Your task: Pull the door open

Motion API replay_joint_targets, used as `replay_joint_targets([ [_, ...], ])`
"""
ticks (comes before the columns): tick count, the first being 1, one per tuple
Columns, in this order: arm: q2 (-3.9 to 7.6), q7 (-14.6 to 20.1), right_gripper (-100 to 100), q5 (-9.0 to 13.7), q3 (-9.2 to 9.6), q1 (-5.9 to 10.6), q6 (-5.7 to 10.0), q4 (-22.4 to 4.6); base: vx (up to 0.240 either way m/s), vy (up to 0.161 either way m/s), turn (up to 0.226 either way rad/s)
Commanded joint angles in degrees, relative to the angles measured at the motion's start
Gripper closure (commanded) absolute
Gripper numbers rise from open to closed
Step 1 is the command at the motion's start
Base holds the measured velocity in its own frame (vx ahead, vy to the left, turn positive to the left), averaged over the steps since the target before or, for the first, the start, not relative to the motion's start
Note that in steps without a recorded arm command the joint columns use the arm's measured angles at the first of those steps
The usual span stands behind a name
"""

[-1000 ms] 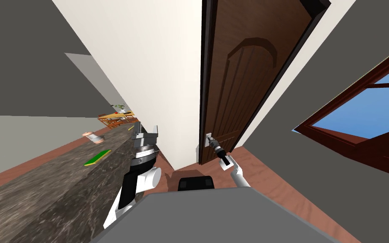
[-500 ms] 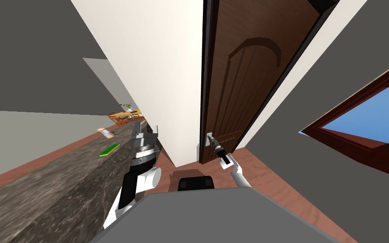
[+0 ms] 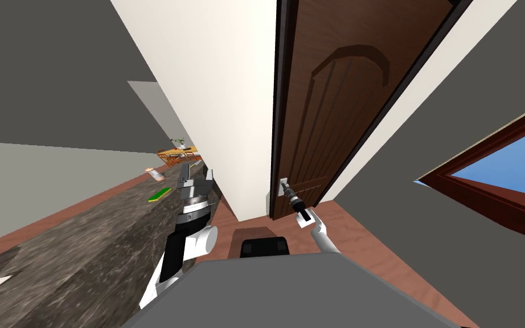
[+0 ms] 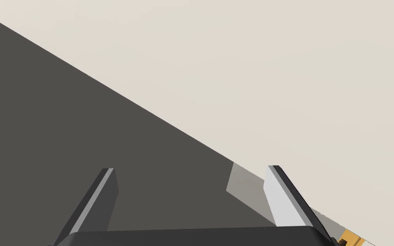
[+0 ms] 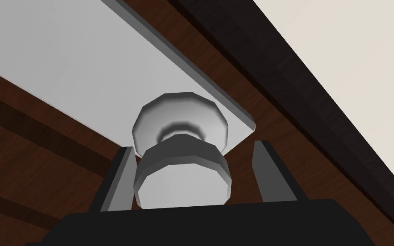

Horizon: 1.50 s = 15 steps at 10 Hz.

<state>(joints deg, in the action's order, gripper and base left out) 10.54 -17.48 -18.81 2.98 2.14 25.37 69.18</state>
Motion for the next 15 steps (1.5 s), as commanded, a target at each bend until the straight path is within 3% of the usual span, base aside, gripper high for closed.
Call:
replay_joint_targets([
  [1, -0.16, 2.86, 100, 2.07, 1.3, 0.71, 0.57, -0.85, -0.062, -0.012, 0.078],
  [4, 0.08, 5.73, 100, 4.06, 1.55, 1.16, 0.61, -1.41, -0.045, -0.03, 0.086],
  [6, 0.57, 9.46, 100, 8.05, 2.06, 2.08, 0.68, -2.55, -0.073, -0.029, 0.106],
  [7, 0.57, 10.48, 100, 8.09, 2.06, 2.08, 0.68, -2.55, -0.077, -0.022, 0.119],
  [9, 1.09, 14.25, 100, 12.12, 2.59, 3.04, 0.77, -3.74, -0.072, -0.03, 0.173],
  [10, 1.09, 15.24, 100, 12.3, 2.59, 3.04, 0.77, -3.74, -0.071, -0.026, 0.077],
  [11, 2.05, 12.04, -100, 9.79, 2.47, 2.14, 1.24, -2.89, -0.019, 0.025, -0.224],
  [12, 2.05, 12.04, -100, 9.79, 2.47, 2.14, 1.24, -2.89, 0.006, 0.04, -0.112],
  [15, 3.69, 6.88, -100, 5.77, 2.44, 0.59, 2.5, -1.27, 0.017, 0.042, -0.149],
])
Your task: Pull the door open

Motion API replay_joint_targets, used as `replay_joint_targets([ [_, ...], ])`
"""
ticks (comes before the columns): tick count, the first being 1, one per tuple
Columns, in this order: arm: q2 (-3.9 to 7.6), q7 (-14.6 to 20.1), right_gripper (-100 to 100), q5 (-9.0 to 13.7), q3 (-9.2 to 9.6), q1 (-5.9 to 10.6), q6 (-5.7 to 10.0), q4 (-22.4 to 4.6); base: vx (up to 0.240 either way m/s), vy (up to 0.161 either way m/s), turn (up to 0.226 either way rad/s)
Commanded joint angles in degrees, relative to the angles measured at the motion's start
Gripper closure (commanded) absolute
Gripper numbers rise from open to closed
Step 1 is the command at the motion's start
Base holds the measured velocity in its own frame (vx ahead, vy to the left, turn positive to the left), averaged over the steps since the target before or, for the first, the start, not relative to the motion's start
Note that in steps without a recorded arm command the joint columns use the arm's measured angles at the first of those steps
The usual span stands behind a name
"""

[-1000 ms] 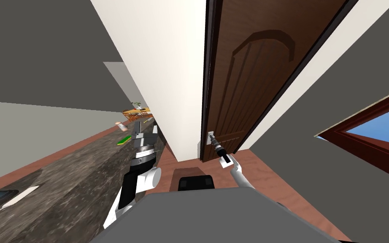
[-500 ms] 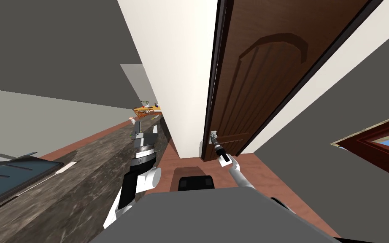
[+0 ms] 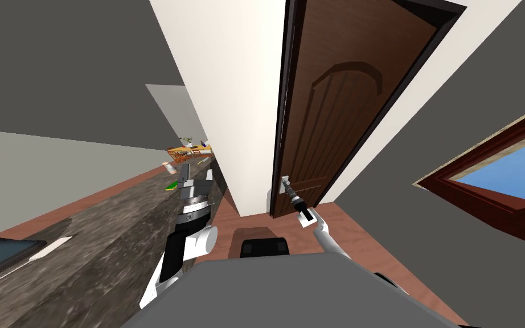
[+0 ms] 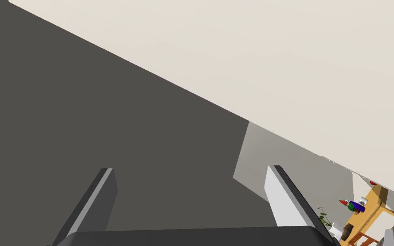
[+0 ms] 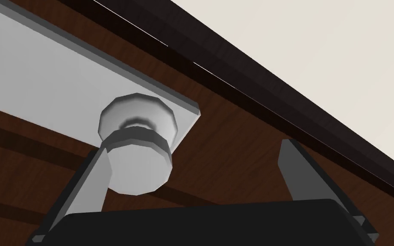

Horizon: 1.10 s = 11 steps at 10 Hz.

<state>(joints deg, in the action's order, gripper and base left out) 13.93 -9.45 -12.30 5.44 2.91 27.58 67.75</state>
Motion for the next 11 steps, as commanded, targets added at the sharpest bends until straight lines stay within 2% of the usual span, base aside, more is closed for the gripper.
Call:
replay_joint_targets([
  [1, 0.8, -2.86, -100, -1.98, -0.03, -0.66, 0.68, 0.65, 0.012, 0.033, -0.141],
  [3, 1.84, -6.22, -100, -4.58, -0.05, -1.66, 1.48, 1.64, 0.01, 0.033, -0.15],
  [4, 1.84, -6.94, -100, -4.58, -0.05, -1.66, 1.48, 1.64, -0.001, 0.026, -0.039],
  [6, 2.92, -10.68, -100, -7.29, -0.08, -2.72, 2.32, 2.64, 0.003, 0.023, -0.127],
  [7, 2.92, -11.52, -100, -7.29, -0.08, -2.72, 2.32, 2.64, 0.001, 0.022, -0.057],
  [9, 4.0, -15.16, -100, -10.03, -0.1, -3.78, 3.15, 3.62, 0.002, 0.022, -0.115],
  [10, 4.0, -16.17, -100, -10.03, -0.1, -3.78, 3.15, 3.62, 0.003, 0.021, -0.063],
  [11, 4.52, -18.17, -100, -11.36, -0.11, -4.3, 3.55, 4.07, 0.004, 0.013, -0.097],
])
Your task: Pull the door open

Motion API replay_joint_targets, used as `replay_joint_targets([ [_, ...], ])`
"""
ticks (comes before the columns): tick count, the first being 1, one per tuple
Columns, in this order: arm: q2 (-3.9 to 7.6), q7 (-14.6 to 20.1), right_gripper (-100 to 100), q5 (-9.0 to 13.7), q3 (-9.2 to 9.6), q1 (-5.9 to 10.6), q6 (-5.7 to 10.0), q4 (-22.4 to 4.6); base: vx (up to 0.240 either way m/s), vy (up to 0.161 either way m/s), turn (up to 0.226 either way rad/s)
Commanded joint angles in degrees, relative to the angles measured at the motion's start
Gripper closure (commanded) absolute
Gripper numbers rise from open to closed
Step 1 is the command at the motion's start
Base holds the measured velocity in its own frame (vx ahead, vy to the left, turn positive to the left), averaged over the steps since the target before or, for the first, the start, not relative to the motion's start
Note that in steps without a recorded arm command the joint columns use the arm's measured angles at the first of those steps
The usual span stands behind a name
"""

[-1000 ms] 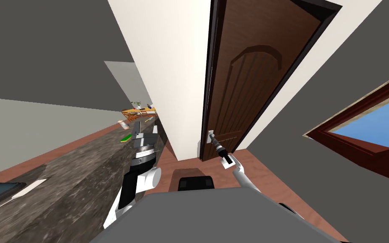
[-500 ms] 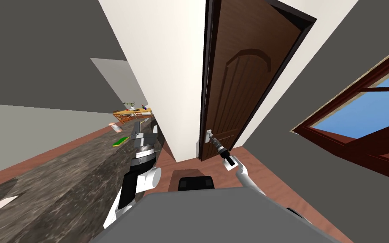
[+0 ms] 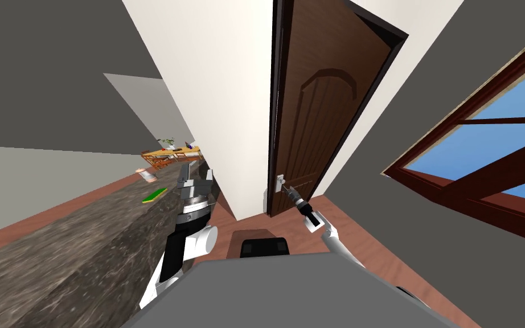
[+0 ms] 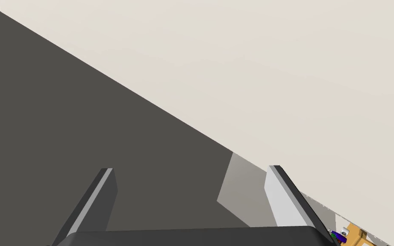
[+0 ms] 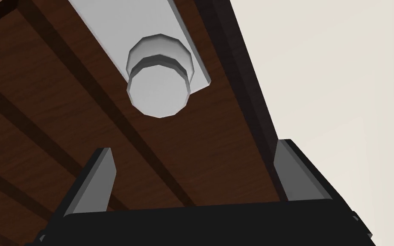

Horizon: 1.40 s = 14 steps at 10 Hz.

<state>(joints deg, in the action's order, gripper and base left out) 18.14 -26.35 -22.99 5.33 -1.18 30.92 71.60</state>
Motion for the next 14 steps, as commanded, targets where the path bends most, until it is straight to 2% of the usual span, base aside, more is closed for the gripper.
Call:
replay_joint_targets([
  [1, 0.81, -2.86, -100, -1.96, -0.02, -0.71, 0.6, 0.66, 0.006, 0.022, -0.169],
  [2, 0.81, -3.37, -100, -1.96, -0.02, -0.71, 0.6, 0.66, 0.003, 0.021, -0.048],
  [5, 2.16, -8.28, -100, -5.46, -0.04, -2.08, 1.65, 1.8, 0.002, 0.019, -0.127],
  [9, 3.57, -12.81, -100, -9.16, -0.08, -3.54, 2.75, 2.91, 0.001, 0.018, -0.121],
  [10, 3.27, -11.96, -100, -8.51, -0.06, -3.31, 2.52, 2.73, 0.001, 0.008, -0.028],
  [12, 1.13, -13.92, -100, -8.67, -1.02, -0.03, 1.11, -0.48, 0.063, 0.028, 0.145],
  [13, 0.55, -14.37, -100, -8.69, -1.28, 0.87, 0.72, -1.36, 0.1, 0.056, 0.111],
  [14, -0.66, -15.3, -100, -8.71, -1.81, 2.73, -0.1, -3.16, 0.113, 0.057, 0.174],
])
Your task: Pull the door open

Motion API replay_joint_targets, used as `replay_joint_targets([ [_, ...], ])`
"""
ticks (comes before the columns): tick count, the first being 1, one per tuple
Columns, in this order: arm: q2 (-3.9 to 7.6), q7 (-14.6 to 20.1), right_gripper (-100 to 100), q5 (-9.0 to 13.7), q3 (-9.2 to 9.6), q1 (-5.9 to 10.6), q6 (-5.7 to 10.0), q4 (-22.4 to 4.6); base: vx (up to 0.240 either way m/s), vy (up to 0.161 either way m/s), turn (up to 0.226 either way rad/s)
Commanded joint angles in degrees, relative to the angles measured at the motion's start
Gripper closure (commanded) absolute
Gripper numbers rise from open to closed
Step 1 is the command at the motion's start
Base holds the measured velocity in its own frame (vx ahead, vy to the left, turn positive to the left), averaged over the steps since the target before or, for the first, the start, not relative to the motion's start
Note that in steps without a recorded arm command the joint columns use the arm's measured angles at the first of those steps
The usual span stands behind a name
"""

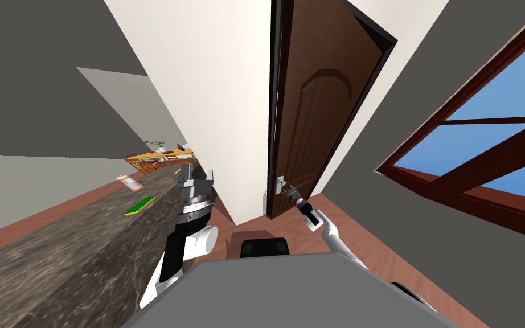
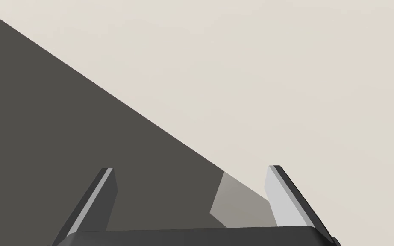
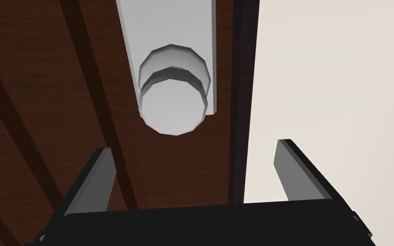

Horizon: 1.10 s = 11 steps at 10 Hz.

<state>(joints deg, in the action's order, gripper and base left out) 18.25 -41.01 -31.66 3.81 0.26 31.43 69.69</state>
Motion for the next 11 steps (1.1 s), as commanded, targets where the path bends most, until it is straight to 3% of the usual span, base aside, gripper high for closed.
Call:
replay_joint_targets([
  [1, -1.36, -1.09, -100, -0.05, -0.54, 2.19, -1.01, -2.13, 0.111, 0.01, 0.124],
  [4, -3.41, -2.69, -100, -0.1, -1.45, 5.36, -2.4, -5.2, 0.094, -0.03, 0.089],
  [5, -3.13, -2.43, -100, -0.09, -1.32, 4.93, -1.99, -4.91, 0.039, -0.023, 0.021],
  [6, -3.13, -2.43, 100, -0.09, -1.32, 4.93, -1.99, -4.91, -0.004, 0.002, -0.018],
  [11, -3.13, -2.43, 100, -0.09, -1.32, 4.93, -1.99, -4.91, -0.004, 0.002, -0.001],
])
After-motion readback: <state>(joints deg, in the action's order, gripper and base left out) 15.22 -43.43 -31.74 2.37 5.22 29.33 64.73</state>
